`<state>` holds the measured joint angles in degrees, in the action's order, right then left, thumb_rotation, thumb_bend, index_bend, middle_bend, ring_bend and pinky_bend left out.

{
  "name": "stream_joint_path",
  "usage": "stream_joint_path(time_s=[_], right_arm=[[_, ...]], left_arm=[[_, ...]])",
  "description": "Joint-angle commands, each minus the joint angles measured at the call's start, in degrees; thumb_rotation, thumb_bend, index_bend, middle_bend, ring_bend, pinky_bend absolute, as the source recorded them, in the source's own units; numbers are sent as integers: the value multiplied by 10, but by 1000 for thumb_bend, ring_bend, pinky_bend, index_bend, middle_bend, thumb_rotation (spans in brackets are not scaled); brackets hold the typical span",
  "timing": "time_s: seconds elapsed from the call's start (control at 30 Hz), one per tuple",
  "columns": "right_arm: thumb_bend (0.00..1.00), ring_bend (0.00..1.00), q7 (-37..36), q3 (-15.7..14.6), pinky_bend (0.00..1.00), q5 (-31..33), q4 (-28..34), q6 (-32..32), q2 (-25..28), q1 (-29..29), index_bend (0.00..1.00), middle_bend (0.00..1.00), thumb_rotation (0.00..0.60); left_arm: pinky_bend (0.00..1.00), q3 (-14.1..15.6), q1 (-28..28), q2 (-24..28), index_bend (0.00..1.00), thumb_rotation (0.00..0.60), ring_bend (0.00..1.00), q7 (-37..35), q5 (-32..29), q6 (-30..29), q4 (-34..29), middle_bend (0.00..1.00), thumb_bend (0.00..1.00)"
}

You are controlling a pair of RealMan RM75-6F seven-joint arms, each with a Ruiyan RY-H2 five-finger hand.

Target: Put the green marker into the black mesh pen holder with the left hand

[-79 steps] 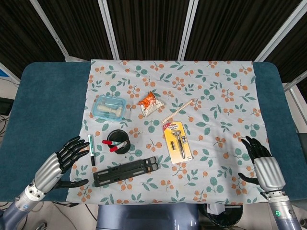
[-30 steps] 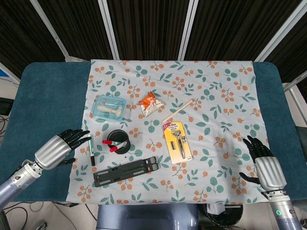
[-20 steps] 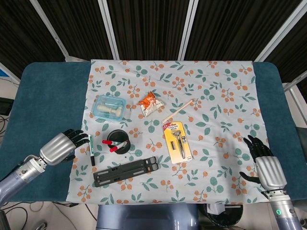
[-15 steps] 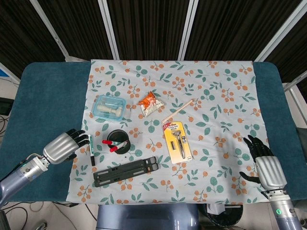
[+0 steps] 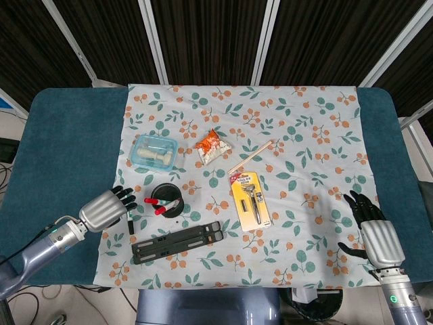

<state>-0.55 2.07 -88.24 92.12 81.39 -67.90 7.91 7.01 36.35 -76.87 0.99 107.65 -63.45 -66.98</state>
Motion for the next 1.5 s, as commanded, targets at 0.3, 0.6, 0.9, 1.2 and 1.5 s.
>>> stream_joint_path(time_s=[0.3,0.6,0.9,1.2,1.5], right_arm=[[168,0,-2,1,182,1,1,-1,1,0,0,0,600],[167,0,-4,0,182,1,1,-1,2,1,0,0,600],[168,0,-5,1,182,1,2,-1,2,0,0,0,600],[168,0,-6,0,182,1,3,-1,3,0,0,0,600],[168,0,-7,0,182,2,4,-2,3,0,0,0,600]], left_arm=[[298,-1,13,-21,408,600,186,39,-19,32,-5,337,244],[298,5,16,-26,410,600,186,47,-29,42,5,343,246],[298,7,16,-36,437,600,186,54,-36,44,13,373,250],[299,11,15,-46,460,600,187,57,-41,44,23,400,256],[418,15,12,-55,525,600,330,50,-42,32,36,472,329]])
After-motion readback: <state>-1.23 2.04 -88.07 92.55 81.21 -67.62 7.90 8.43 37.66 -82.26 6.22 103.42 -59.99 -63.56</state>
